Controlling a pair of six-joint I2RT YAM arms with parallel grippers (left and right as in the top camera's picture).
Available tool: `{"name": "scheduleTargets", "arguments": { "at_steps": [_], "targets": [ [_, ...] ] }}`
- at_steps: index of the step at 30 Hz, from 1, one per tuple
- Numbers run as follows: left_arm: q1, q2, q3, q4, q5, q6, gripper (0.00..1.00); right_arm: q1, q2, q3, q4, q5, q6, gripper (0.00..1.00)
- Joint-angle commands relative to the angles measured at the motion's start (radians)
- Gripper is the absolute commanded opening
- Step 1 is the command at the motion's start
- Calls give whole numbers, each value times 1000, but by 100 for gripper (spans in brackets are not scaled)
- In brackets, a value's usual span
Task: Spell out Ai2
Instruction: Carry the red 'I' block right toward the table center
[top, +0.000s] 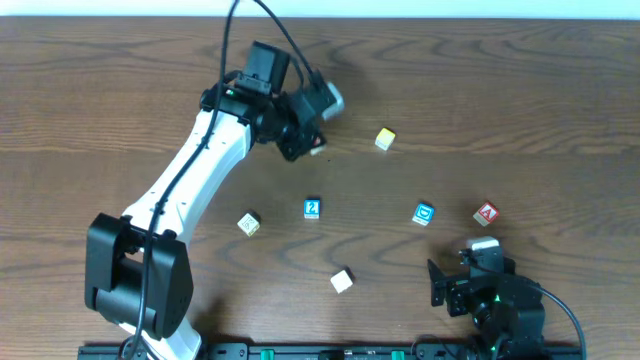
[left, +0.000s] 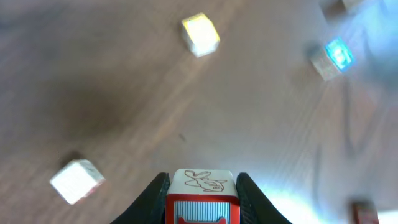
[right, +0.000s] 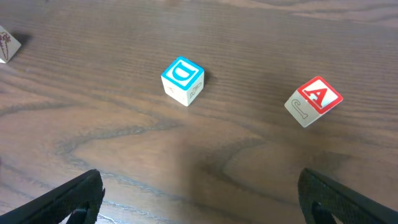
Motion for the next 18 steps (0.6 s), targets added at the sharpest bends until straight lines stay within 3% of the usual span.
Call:
{"name": "scheduleTargets", "arguments": {
  "at_steps": [1,7,18],
  "targets": [
    [-16,8,3,-62,19,251,5,-15,-6,-12,-6,-4,-16,99],
    [-74,36,3,-10,-214,354,6,-15,-6,-12,-6,-4,-16,99],
    [-88,198,3,133,-208,549,6,-15,-6,-12,-6,-5,-16,99]
  ]
}}
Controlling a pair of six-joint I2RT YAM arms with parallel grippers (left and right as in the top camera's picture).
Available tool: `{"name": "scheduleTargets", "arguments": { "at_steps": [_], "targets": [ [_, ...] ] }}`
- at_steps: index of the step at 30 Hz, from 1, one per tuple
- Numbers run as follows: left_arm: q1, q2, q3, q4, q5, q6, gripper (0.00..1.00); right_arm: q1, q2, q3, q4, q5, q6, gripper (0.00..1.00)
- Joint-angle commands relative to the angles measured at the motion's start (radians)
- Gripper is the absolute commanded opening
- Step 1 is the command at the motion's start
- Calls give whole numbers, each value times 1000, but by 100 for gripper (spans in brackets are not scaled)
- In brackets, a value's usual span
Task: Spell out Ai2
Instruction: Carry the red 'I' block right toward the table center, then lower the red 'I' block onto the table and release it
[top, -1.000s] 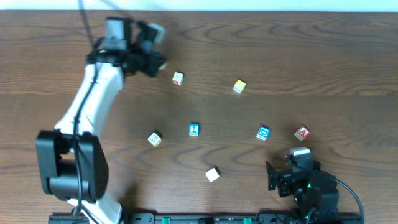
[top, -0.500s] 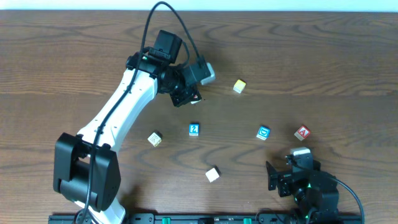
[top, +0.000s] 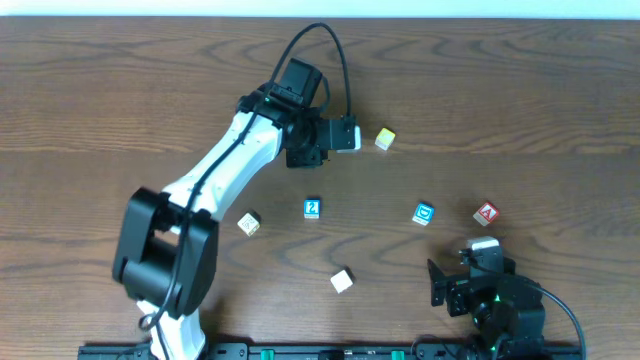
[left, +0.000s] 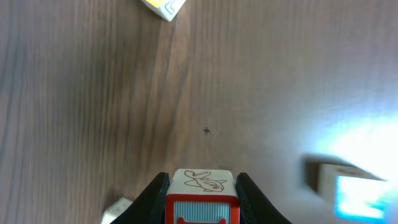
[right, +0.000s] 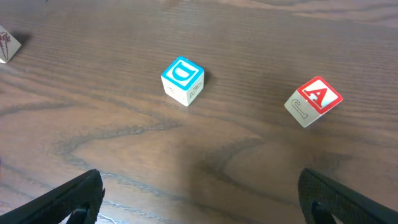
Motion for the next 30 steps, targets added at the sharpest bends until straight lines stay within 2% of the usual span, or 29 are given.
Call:
{"name": "scheduleTargets", "arguments": {
  "at_steps": [1,7,21,30],
  "targets": [
    [1,72,4,37,-1,89,6,-15,-6,-12,-5,-5,-16,99],
    [1,141,5,93,50,84,6,-15,-6,-12,-5,-4,-16,99],
    [-19,148,5,111,150,43,6,-15,-6,-12,-5,-4,-16,99],
    [-18,148,5,115,125,32,6,-15,-6,-12,-6,-4,-16,99]
  ]
}}
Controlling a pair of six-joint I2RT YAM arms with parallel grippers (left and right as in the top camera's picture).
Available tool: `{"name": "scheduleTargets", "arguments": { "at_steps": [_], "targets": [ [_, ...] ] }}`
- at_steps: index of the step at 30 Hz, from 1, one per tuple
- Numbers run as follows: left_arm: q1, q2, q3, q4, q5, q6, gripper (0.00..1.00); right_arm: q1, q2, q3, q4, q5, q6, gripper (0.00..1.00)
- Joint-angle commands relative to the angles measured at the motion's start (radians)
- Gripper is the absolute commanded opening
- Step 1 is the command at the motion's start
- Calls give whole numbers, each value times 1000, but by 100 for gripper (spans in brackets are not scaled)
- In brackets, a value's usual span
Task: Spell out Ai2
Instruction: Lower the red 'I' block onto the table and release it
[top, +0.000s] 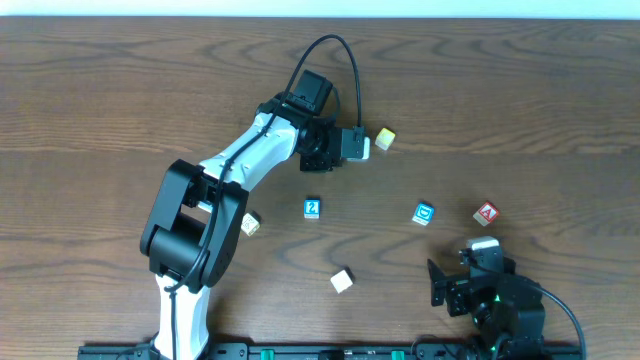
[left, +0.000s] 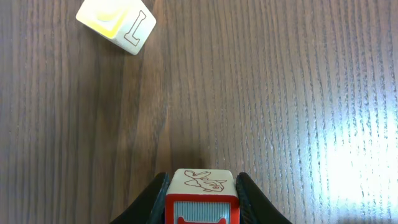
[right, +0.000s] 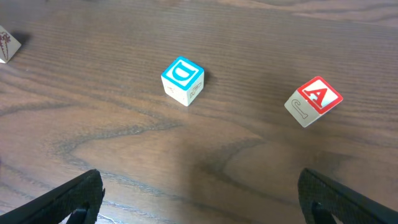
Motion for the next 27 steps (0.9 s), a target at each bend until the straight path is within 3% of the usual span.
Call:
{"name": "scheduleTargets", "arguments": {
  "at_steps": [1,22,24,27],
  "targets": [
    [-2,12,4,0,-2,-10,6,-15,-6,-12,-5,-5,-16,99],
    [-2,72,4,24,-79,-11,10,-15,-6,-12,-5,-5,-16,99],
    [-2,72,4,24,-79,-12,11,-15,-6,-12,-5,-4,-16,99],
    [-2,72,4,24,-80,-35,21,-15,-6,-12,-5,-4,-16,99]
  ]
}}
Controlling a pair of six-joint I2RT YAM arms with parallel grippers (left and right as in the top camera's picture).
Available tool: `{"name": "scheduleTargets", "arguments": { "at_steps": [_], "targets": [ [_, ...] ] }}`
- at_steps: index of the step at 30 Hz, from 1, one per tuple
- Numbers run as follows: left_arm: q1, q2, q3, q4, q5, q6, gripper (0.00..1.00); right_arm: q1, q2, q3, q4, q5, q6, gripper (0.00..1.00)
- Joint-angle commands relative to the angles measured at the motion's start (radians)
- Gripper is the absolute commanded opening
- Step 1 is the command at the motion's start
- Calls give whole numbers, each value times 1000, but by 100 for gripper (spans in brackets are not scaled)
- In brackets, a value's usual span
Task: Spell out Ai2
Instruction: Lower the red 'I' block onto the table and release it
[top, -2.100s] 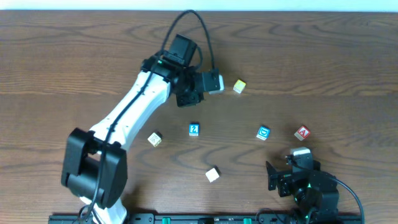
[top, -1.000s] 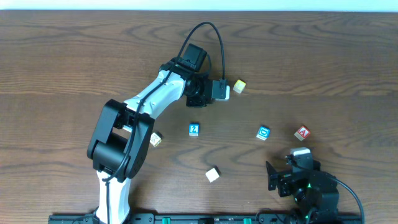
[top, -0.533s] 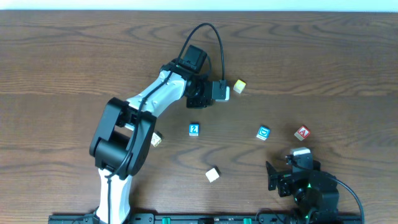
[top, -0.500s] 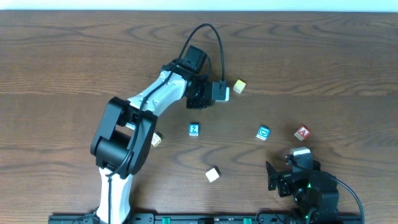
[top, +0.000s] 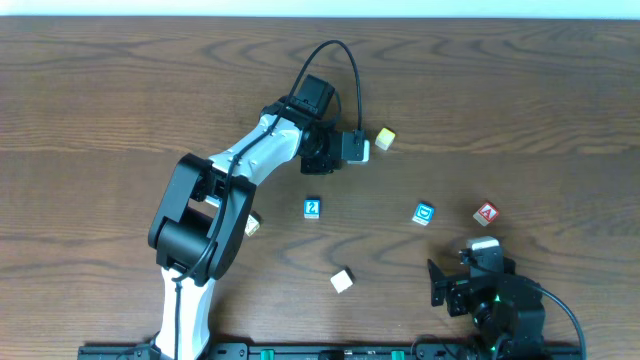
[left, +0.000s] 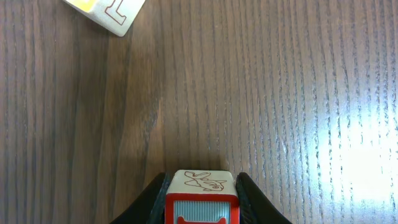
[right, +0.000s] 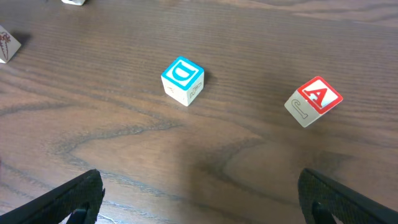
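My left gripper (left: 201, 194) is shut on a red-edged block (left: 201, 186) with a fish drawing on its white face, held low over the wood. In the overhead view the left gripper (top: 356, 148) is just left of the yellow L block (top: 385, 138). The blue 2 block (top: 313, 208) lies below it, towards the front. The red A block (right: 314, 99) and the blue D block (right: 182, 79) lie ahead of my right gripper (right: 199, 194), which stands open and empty at the front right.
The yellow L block (left: 106, 12) shows at the top left of the left wrist view. A white block (top: 342, 280) lies near the front middle. Another pale block (top: 250, 225) sits beside the left arm's upper link.
The left gripper, with the fish block still in it, has shifted slightly; the yellow L block now sits higher and nearer the top edge of the left wrist view. The right arm has not moved.
The left gripper held the fish block at the back middle, over open wood. Then it was farther right, nearer the yellow L block. After that it hung just left of that block, where it stays now. The right gripper stayed open at the front right throughout.
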Motion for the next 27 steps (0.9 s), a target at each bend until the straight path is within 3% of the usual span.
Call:
{"name": "scheduleTargets", "arguments": {
  "at_steps": [1,6,17,22,27],
  "targets": [
    [3,21,3,-2,-45,-33,26,-15,-6,-13,-5,-5,-16,99],
    [3,21,3,-2,-48,-45,40,-15,-6,-12,-5,-5,-16,99],
    [3,18,4,3,-52,-54,53,-15,-6,-12,-5,-5,-16,99],
    [3,-20,18,3,-110,-141,73,-15,-6,-12,-5,-5,-16,99],
    [3,-110,37,-47,-183,-192,79,-15,-6,-12,-5,-5,-16,99]
  ]
}}
